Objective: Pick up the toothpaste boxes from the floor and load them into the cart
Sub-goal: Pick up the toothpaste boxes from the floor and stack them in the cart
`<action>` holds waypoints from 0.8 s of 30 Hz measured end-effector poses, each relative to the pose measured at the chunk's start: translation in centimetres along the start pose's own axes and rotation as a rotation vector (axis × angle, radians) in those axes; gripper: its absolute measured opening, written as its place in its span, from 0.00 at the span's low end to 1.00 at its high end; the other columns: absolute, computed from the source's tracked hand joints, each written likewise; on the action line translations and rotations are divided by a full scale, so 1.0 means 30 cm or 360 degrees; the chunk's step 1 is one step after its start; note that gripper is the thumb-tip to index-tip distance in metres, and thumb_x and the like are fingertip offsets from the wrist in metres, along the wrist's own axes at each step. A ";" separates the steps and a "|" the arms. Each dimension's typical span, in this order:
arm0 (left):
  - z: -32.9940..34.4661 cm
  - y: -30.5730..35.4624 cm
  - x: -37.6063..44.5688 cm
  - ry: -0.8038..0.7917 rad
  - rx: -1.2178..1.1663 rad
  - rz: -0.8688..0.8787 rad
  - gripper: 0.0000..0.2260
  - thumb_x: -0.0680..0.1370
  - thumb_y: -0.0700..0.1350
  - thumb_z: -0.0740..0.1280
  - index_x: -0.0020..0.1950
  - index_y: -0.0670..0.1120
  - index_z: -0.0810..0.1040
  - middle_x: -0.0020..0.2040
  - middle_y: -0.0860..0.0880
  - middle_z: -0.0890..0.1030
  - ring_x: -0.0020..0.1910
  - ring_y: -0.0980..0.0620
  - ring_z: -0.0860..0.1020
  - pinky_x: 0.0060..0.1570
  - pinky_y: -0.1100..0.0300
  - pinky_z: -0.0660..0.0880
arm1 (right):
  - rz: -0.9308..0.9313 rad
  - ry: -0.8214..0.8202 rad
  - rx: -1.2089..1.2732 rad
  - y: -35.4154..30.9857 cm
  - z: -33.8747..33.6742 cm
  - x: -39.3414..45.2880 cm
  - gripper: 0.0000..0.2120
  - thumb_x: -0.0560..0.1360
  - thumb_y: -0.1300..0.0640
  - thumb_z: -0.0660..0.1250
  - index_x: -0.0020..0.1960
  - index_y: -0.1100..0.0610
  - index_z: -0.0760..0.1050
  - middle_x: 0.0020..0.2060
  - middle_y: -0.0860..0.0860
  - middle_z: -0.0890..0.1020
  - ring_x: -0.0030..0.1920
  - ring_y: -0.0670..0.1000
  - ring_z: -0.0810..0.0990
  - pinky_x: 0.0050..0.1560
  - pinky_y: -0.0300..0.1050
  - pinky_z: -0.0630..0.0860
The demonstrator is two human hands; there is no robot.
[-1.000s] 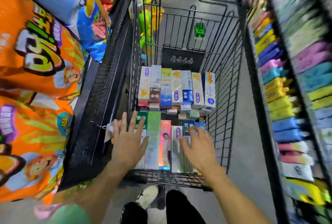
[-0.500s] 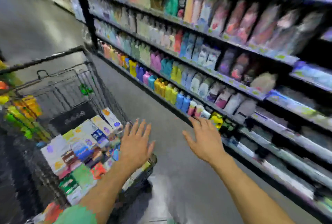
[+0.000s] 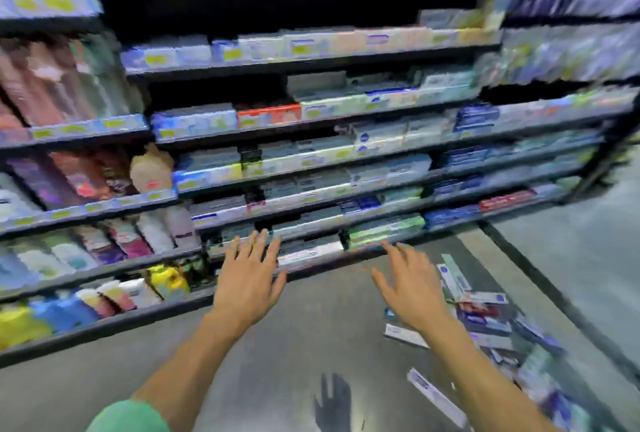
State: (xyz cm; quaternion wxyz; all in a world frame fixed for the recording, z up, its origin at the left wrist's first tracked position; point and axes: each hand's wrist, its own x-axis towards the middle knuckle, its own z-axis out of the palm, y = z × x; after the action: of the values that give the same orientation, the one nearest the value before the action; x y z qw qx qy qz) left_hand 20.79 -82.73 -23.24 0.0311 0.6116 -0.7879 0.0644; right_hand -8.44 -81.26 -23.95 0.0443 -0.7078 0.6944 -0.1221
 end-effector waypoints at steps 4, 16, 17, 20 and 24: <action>0.026 0.296 0.247 -0.0008 0.0002 0.0438 0.29 0.77 0.58 0.55 0.69 0.42 0.77 0.67 0.39 0.78 0.67 0.38 0.76 0.70 0.38 0.63 | 0.0349 0.0082 -0.0058 0.332 -0.070 -0.042 0.31 0.76 0.36 0.55 0.70 0.55 0.74 0.64 0.60 0.77 0.61 0.64 0.77 0.60 0.57 0.74; 0.167 0.912 0.731 -0.0175 0.0103 0.1473 0.30 0.78 0.59 0.52 0.69 0.42 0.78 0.68 0.38 0.77 0.68 0.38 0.75 0.68 0.37 0.68 | 0.1325 0.0176 -0.0130 0.696 -0.123 -0.221 0.32 0.76 0.35 0.53 0.72 0.53 0.72 0.67 0.58 0.77 0.64 0.62 0.75 0.63 0.58 0.74; 0.191 0.926 0.773 -0.0188 0.0123 0.1521 0.31 0.78 0.59 0.52 0.70 0.42 0.77 0.69 0.39 0.77 0.68 0.38 0.75 0.68 0.36 0.68 | 0.1372 0.0164 -0.0109 0.700 -0.108 -0.200 0.31 0.77 0.36 0.56 0.72 0.53 0.72 0.67 0.58 0.77 0.64 0.63 0.75 0.64 0.58 0.73; 0.255 0.951 0.930 -0.0204 0.0047 0.1578 0.31 0.79 0.60 0.49 0.73 0.43 0.74 0.71 0.39 0.75 0.71 0.39 0.73 0.70 0.36 0.66 | 0.1491 0.0158 -0.0130 0.718 -0.055 -0.094 0.27 0.79 0.39 0.61 0.73 0.53 0.71 0.67 0.58 0.76 0.64 0.62 0.75 0.65 0.57 0.71; 0.333 0.953 1.139 -0.0251 0.0051 0.1605 0.37 0.78 0.62 0.38 0.80 0.46 0.62 0.79 0.42 0.65 0.78 0.42 0.63 0.76 0.38 0.56 | 0.1796 0.0156 0.0036 0.739 -0.022 0.106 0.25 0.80 0.41 0.61 0.73 0.53 0.69 0.67 0.57 0.74 0.63 0.62 0.74 0.63 0.54 0.70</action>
State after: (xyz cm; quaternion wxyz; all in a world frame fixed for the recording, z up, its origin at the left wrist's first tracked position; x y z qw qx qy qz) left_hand -15.12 -109.96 -30.58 -0.0728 0.1587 -0.9839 0.0372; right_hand -30.14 -85.06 -28.11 0.0779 -0.2199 0.9650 -0.1196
